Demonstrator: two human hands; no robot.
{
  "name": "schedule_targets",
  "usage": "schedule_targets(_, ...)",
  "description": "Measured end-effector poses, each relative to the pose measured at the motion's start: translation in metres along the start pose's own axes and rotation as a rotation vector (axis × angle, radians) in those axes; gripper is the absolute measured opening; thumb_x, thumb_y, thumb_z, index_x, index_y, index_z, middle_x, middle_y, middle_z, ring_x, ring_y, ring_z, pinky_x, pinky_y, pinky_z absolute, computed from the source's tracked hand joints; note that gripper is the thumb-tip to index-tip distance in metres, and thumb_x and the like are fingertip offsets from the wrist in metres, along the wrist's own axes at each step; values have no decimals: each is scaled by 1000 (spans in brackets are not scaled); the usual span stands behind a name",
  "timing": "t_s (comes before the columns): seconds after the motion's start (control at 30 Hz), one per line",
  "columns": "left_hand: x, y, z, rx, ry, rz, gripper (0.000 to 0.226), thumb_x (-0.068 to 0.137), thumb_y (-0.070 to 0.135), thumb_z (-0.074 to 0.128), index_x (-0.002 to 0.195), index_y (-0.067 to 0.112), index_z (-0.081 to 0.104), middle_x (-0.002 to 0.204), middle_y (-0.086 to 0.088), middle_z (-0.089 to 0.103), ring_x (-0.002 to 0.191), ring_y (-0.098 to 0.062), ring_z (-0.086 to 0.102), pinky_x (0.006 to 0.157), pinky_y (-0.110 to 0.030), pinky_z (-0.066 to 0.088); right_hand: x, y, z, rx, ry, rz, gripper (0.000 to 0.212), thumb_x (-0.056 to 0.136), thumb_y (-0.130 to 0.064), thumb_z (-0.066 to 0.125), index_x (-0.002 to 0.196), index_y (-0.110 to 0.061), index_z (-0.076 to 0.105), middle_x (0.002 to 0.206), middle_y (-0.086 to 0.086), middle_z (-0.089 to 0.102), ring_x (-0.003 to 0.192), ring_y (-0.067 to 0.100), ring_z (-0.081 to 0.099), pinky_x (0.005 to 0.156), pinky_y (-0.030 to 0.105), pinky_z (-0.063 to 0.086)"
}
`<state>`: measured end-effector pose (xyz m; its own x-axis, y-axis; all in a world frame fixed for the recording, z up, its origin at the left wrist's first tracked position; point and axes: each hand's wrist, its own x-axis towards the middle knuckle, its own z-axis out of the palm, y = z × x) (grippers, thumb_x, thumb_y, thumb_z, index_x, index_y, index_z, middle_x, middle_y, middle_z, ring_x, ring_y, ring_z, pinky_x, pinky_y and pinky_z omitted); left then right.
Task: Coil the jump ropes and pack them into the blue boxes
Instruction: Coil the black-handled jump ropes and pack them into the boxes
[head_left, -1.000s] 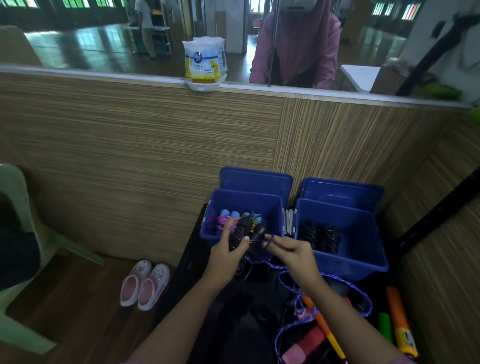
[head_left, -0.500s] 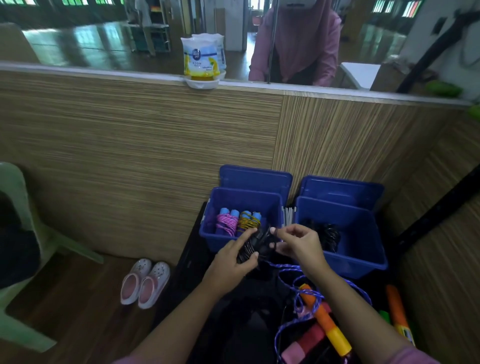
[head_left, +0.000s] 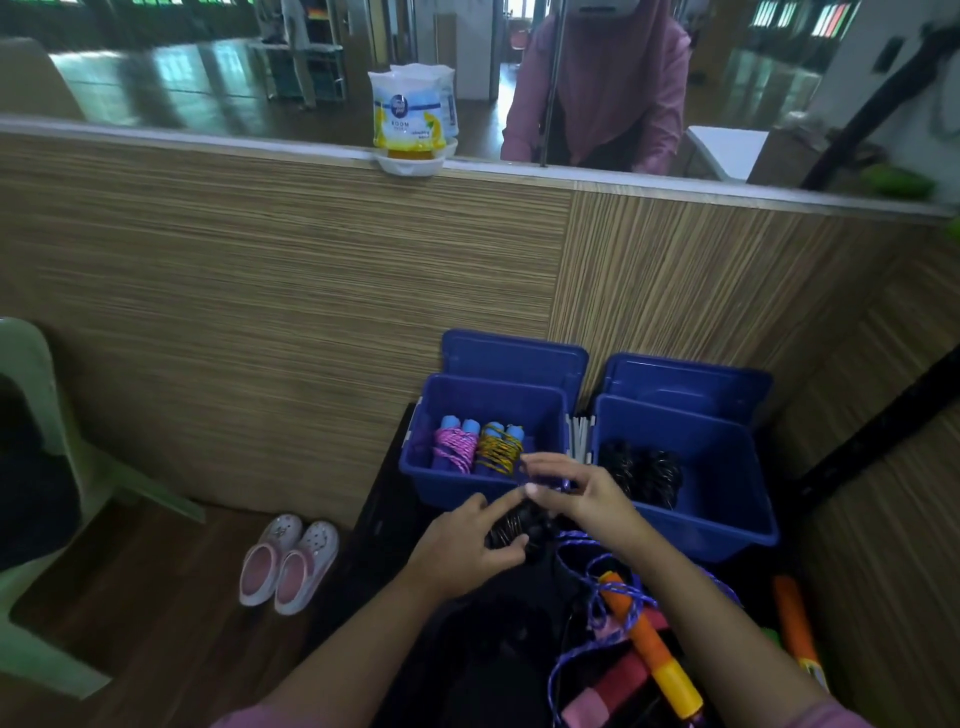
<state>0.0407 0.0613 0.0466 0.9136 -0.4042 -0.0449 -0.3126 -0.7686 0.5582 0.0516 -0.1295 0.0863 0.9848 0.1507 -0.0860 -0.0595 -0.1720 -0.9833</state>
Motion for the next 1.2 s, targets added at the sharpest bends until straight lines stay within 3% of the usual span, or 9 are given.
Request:
schedule_targets(0.1, 2, 5, 1, -42, 38, -33, 53, 84, 55, 56, 132, 47, 34, 102, 3, 57, 96, -18, 60, 84, -34, 47, 4, 15, 13, -304, 61, -174, 18, 82, -16, 71, 100, -13, 72, 116, -13, 63, 107, -2, 59, 93, 23, 47)
schedule_targets(0.2, 7, 6, -2, -293, 149, -172, 48, 79, 53, 62, 107, 38, 26, 92, 3, 66, 86, -22, 65, 74, -36, 49, -3, 17, 29, -550, 86, -332, 18, 82, -15, 62, 99, -15, 68, 117, -25, 58, 77, -10, 57, 73, 13, 44)
schedule_targets(0.3, 15, -1, -8, -412, 230, -273, 52, 86, 48, 61, 125, 42, 28, 105, -3, 68, 96, -27, 65, 82, -37, 49, -6, 19, 32, -670, 191, -389, 22, 86, -19, 59, 106, -24, 65, 122, -31, 52, 56, 0, 51, 64, 24, 45)
schedule_targets(0.53, 30, 3, -24, -621, 294, -336, 43, 95, 37, 51, 132, 55, 38, 124, 1, 62, 103, -15, 59, 85, -26, 40, -12, 19, 44, -834, 200, -531, 34, 79, -12, 64, 107, -31, 68, 123, -27, 56, 93, -6, 53, 73, 27, 39)
schedule_targets(0.67, 28, 6, -29, -745, 346, -404, 11, 92, 39, 57, 98, 47, 52, 106, 1, 66, 82, -1, 57, 61, -10, 37, -10, 31, 46, -838, 224, -598, 21, 79, -13, 71, 99, -20, 70, 123, -21, 56, 89, -4, 52, 78, 27, 40)
schedule_targets(0.77, 23, 13, -29, -750, 382, -399, 25, 76, 44, 76, 85, 36, 54, 82, 11, 67, 77, -2, 62, 57, -5, 39, -8, 36, 47, -864, 177, -663, 22, 79, -17, 70, 100, -10, 66, 122, -8, 54, 93, 13, 57, 78, 34, 48)
schedule_targets(1.0, 31, 6, -32, -920, 477, -552, 39, 64, 51, 81, 87, 33, 56, 91, -1, 69, 83, -22, 67, 71, -35, 55, -17, 50, 45, -677, 202, -497, 39, 88, -24, 55, 124, -7, 55, 134, 0, 40, 114, 8, 47, 102, 16, 36)
schedule_targets(1.1, 33, 5, -31, -1034, 440, -612, 43, 52, 57, 80, 81, 38, 53, 91, -17, 70, 72, -39, 68, 55, -42, 56, -22, 57, 44, -880, 102, -504, 60, 77, -33, 61, 132, -16, 44, 132, -2, 46, 121, 13, 44, 102, 26, 34)
schedule_targets(1.2, 26, 9, -35, -1119, 417, -613, 38, 66, 44, 81, 88, 33, 51, 91, -22, 69, 60, -34, 64, 50, -36, 51, -19, 65, 42, -1084, 47, -537, 86, 71, -38, 66, 145, -17, 27, 144, -1, 42, 130, 12, 35, 107, 35, 34)
